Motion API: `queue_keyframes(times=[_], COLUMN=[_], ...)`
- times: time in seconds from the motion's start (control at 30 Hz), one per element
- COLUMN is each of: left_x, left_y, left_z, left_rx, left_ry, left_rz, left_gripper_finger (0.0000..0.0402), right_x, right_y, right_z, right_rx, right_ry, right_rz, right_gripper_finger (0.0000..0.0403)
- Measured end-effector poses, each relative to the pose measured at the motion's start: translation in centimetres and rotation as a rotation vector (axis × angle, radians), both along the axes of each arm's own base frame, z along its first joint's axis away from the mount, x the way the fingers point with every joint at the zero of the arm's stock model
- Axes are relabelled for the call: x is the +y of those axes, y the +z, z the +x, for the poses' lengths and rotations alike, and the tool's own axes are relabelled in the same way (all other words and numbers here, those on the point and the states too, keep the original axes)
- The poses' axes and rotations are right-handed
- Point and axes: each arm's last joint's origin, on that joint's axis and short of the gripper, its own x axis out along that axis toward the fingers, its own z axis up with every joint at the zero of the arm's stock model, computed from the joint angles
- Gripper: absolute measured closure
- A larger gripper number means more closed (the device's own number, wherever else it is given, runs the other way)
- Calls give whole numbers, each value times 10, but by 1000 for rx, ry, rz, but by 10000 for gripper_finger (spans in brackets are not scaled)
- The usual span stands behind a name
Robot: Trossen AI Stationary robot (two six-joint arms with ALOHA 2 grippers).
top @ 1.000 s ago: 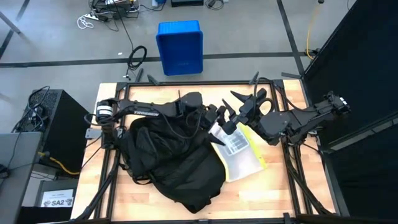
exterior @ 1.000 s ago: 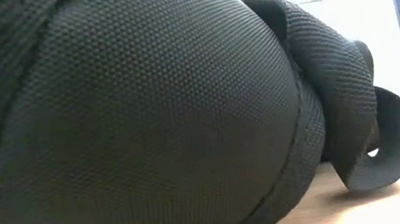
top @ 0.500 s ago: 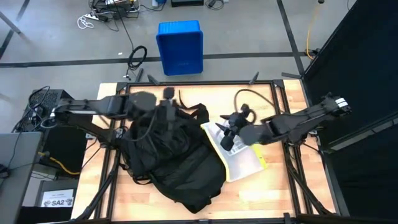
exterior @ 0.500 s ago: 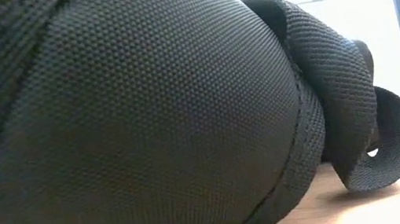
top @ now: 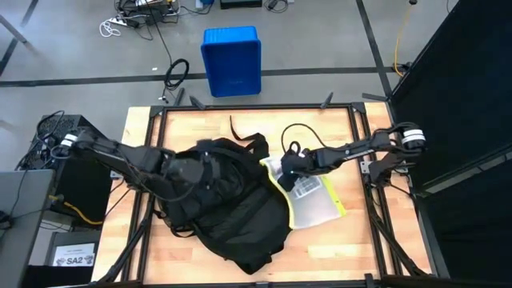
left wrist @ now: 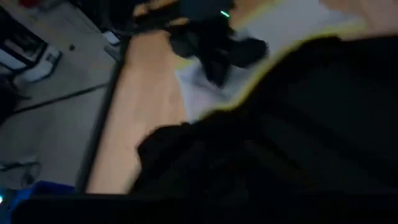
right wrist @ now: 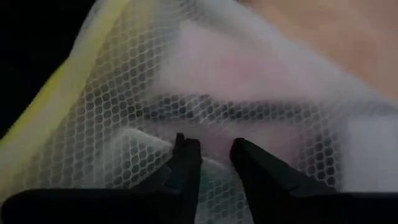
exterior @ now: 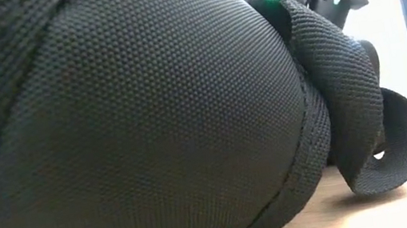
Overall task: Unpack backpack
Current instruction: Remove the black USB cable from the backpack
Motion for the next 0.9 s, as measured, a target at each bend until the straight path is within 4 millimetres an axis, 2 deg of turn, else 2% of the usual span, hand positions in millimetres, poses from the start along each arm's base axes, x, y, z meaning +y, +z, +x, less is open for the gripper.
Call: queue_keyframes(times=[0.1,0.23,0.33,0.4,0.53,0.67,0.8,0.9], left_x=[-6,-10,-11,-12,-17,-21,-27,-36], left_y=[-33,-70,-88,-95,-98,-97,-96,-94], left_z=[-2,-9,-14,-18,-20,-22,-25,-27], left_rx=[18,42,59,73,76,72,56,33], left_ry=[-1,8,24,31,21,8,5,-34], left_rz=[-25,-58,-83,-95,-109,-115,-150,-195], left_gripper_finger=[339,350,351,352,352,352,352,352], right_x=[-12,-34,-47,-49,-38,-17,14,35], right_y=[-3,-1,6,10,24,52,82,89], right_z=[-12,-39,-54,-56,-43,-16,11,25], right_rx=[118,319,393,375,185,-194,-546,-686], right_ry=[-85,-223,-324,-335,-201,44,321,473], right_rz=[-76,-214,-215,-161,-75,-9,-128,-227], right_gripper_finger=[333,348,356,361,368,366,356,351])
